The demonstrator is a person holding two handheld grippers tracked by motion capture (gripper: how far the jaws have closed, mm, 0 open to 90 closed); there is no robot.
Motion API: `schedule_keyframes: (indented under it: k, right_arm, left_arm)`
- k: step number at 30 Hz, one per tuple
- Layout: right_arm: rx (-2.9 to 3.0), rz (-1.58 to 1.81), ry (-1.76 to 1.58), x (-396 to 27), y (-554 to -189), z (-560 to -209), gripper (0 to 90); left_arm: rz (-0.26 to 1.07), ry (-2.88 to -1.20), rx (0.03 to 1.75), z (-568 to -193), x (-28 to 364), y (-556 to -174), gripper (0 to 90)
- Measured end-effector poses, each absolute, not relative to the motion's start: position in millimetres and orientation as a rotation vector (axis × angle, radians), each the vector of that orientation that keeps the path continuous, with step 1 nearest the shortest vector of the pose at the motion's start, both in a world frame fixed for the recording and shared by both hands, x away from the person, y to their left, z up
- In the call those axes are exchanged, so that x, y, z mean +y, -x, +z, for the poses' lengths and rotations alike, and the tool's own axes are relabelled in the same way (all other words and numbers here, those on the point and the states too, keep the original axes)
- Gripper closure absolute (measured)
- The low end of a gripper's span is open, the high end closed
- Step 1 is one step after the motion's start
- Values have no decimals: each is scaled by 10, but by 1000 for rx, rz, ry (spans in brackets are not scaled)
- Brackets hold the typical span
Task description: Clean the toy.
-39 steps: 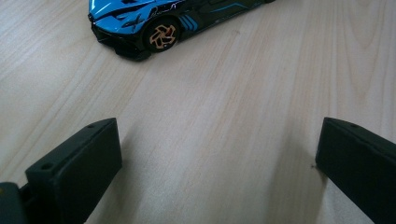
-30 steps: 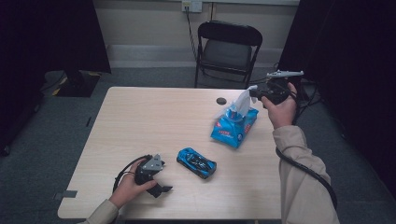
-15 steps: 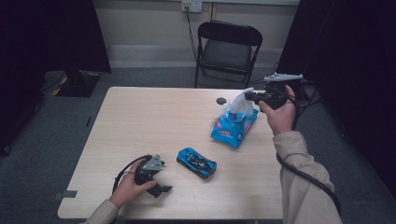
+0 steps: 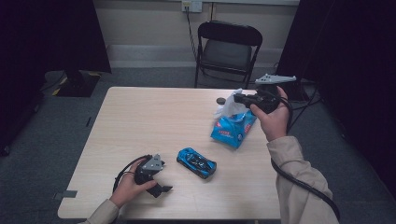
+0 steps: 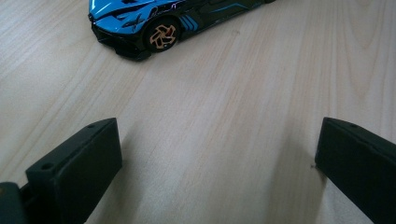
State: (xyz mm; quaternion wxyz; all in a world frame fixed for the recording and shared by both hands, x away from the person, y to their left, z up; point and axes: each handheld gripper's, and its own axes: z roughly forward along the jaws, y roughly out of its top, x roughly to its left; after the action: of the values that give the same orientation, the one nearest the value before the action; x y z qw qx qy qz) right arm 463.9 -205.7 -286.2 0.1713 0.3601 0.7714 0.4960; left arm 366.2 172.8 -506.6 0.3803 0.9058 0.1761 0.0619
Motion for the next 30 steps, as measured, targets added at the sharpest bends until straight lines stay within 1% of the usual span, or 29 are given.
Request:
schedule_keyframes:
  k: [11,13,15,16,17,19,20,25,30]
  right_arm:
    - [2254,1476,-940,-1740,-4465,-2918,900]
    - [2279,1502,-910,-1609,-4424,-2952,900]
    - [2299,1520,-878,-1513,-4396,-2974,900]
    - [2307,1528,-868,-1468,-4383,-2987,900]
    - [2316,1539,-858,-1424,-4375,-3003,900]
    - [2330,1553,-840,-1340,-4361,-3044,900]
    - [2330,1553,-840,-1340,-4361,-3044,900]
    - [2378,1574,-818,-1128,-4354,-3212,900]
    - [2405,1585,-800,-1012,-4336,-3298,900]
  left_arm:
    - [160,-2320,468,-5052,1717,-3658,3]
    - [165,-2310,471,-5026,1738,-3658,75]
    - [154,-2293,494,-5003,1765,-3659,208]
    - [149,-2290,509,-4994,1778,-3663,192]
    - [149,-2281,520,-4984,1792,-3666,147]
    - [143,-2272,539,-4951,1823,-3674,174]
    - [143,-2272,539,-4951,1823,-3674,156]
    - [150,-2248,597,-4816,1901,-3670,159]
    - [177,-2232,597,-4735,1966,-3650,159]
